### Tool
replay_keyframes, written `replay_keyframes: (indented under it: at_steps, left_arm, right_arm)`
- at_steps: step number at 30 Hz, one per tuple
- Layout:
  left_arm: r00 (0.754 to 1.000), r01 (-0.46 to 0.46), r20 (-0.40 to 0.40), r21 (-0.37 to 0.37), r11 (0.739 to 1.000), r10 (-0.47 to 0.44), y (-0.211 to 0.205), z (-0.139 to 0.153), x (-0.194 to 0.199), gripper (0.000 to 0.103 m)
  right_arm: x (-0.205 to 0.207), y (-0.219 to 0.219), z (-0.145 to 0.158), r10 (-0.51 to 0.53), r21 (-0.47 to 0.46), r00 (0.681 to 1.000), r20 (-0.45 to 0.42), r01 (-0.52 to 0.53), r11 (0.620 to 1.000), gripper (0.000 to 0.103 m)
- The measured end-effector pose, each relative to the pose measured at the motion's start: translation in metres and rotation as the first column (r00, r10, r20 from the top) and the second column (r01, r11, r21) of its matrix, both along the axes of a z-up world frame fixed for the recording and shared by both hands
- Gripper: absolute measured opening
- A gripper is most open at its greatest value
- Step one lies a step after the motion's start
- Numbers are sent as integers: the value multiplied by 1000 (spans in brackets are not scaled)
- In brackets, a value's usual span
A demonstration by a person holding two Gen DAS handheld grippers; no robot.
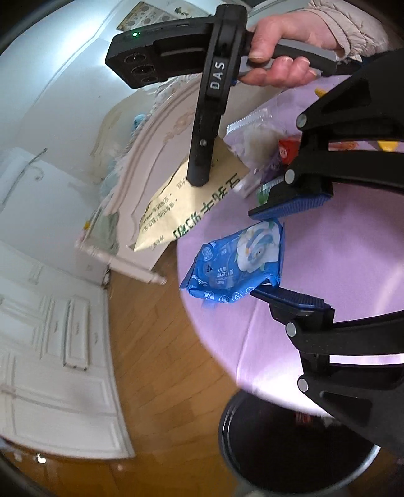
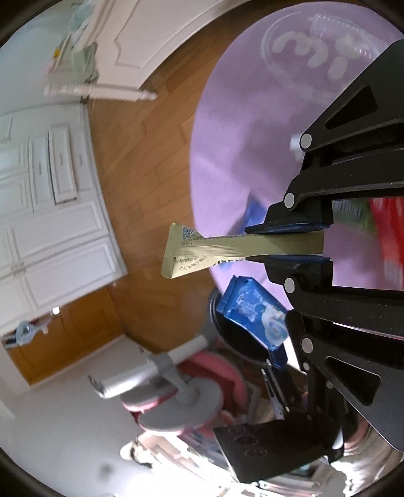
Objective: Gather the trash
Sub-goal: 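Carry the wipe pack and gold wrapper over the bin and release both, then grasp the blue toothbrush with the left tool while the right tool reaches the white fluffy item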
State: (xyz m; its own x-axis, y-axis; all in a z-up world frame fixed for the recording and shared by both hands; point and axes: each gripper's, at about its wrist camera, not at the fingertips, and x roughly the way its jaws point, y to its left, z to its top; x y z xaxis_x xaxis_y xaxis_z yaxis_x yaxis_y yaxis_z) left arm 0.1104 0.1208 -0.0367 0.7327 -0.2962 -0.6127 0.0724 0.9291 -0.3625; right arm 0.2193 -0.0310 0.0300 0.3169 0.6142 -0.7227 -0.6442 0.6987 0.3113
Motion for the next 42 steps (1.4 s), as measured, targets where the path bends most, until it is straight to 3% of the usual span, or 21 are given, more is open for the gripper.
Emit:
replay_keyframes:
  at_steps: [4,13,21,29,31,33,42]
  left_arm:
    - [997,-76,10,18,997,75,43,2,-25,43]
    - [968,-249,-12,32,968,250,135,-10,-68,43]
    - [949,-311,-48,30,950,312,170,-28,-68,43]
    - [941,-323,-93,53,945,327,190,-48,-76,46]
    - [942,-317,-94,49,947,321,189,-49,-76,66]
    - [944,-317,-75,46,947,320,189,-47,-79,72]
    - [958,-278,-57,49,959,281,168,-32,-71,73]
  right_arm:
    - [-14,48,2,63,12,998,-18,-62,998,12]
    - [-36,162,-25,171,42,978,-119,-167,985,12]
    - [-38,226,-53,186,35,964,-188,-183,983,12]
    - [-30,247,-74,172,17,961,-217,-172,985,14]
    - [-28,245,-76,163,16,962,-220,-163,986,25]
    - [-26,240,-76,152,24,965,-215,-150,988,44]
    - [-25,209,-65,134,54,972,-193,-126,991,45]
